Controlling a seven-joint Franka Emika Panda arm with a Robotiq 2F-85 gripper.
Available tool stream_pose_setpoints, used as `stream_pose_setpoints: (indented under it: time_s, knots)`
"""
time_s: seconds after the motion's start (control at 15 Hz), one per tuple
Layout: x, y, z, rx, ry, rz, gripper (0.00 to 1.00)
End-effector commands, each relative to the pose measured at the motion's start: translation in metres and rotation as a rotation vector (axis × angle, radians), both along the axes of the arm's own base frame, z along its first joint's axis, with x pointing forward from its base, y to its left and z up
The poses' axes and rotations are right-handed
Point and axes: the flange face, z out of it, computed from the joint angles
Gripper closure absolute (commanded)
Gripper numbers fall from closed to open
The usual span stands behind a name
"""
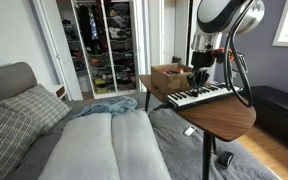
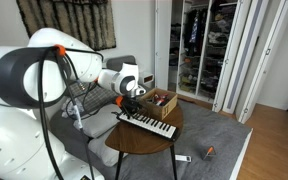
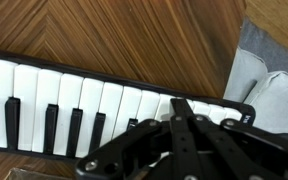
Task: Press the leftmost c key on the keyboard
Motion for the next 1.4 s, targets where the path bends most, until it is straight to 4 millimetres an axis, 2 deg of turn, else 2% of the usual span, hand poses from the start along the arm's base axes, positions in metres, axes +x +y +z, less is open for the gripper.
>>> stream_pose_setpoints:
  time_s: [0.0,0.53,1.33]
  knots:
    - [0.006,0.002,-0.007,0.004,-0.001,-0.018,1.0]
    - [0.01,-0.002,-0.015,-0.002,-0.009,-0.05,1.0]
    - [0.01,0.003,-0.023,0.003,0.008,-0.055,1.0]
